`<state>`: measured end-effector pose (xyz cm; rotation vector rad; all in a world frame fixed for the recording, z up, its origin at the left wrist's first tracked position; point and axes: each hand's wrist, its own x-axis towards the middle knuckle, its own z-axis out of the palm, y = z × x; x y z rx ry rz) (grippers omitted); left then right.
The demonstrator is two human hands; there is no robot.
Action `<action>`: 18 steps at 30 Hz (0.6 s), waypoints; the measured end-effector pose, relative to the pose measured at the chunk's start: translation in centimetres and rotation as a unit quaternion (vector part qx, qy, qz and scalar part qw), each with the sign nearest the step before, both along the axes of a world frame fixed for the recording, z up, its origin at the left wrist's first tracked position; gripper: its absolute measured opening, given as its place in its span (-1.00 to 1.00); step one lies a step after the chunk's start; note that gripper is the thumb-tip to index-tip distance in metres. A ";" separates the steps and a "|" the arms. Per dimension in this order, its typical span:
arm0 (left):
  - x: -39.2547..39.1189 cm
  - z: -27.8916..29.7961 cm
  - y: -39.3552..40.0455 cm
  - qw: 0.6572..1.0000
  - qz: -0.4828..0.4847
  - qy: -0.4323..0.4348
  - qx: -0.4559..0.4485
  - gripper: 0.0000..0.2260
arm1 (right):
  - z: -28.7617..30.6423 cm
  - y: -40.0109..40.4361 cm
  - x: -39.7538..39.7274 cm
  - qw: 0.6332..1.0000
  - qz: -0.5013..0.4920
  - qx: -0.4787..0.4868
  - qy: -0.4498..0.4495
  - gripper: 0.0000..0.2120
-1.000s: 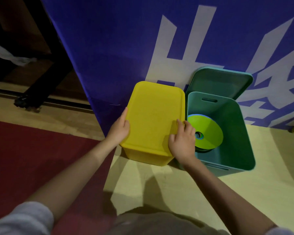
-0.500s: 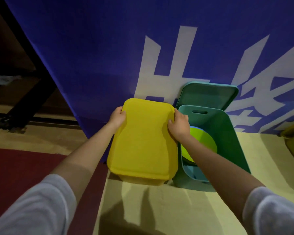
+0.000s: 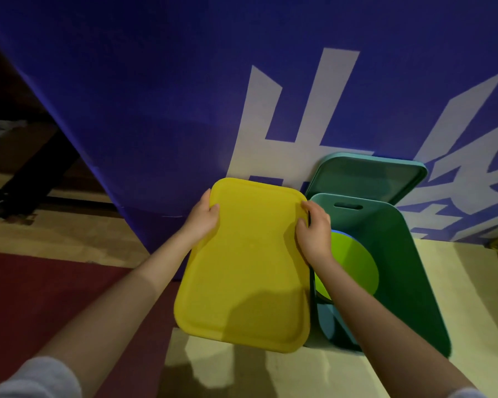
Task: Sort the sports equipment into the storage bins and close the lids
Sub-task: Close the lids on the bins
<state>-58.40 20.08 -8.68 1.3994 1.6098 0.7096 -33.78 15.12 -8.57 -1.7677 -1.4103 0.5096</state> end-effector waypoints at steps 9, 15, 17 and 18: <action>0.6 0.6 3.3 0.998 0.033 0.045 0.020 -0.65 | 0.2 3.9 -0.4 0.986 0.037 -0.054 -0.155 -0.59; 0.3 0.7 4.0 0.999 0.029 0.013 0.017 -0.69 | 0.4 4.3 -0.2 0.991 0.025 -0.039 -0.123 -0.64; 0.4 0.8 4.4 0.999 0.026 0.026 0.029 -0.73 | 0.3 4.4 -0.3 0.991 0.033 -0.045 -0.124 -0.63; 0.5 0.8 4.6 0.998 0.023 0.033 0.037 -0.75 | 0.2 4.5 -0.3 0.990 0.036 -0.046 -0.131 -0.61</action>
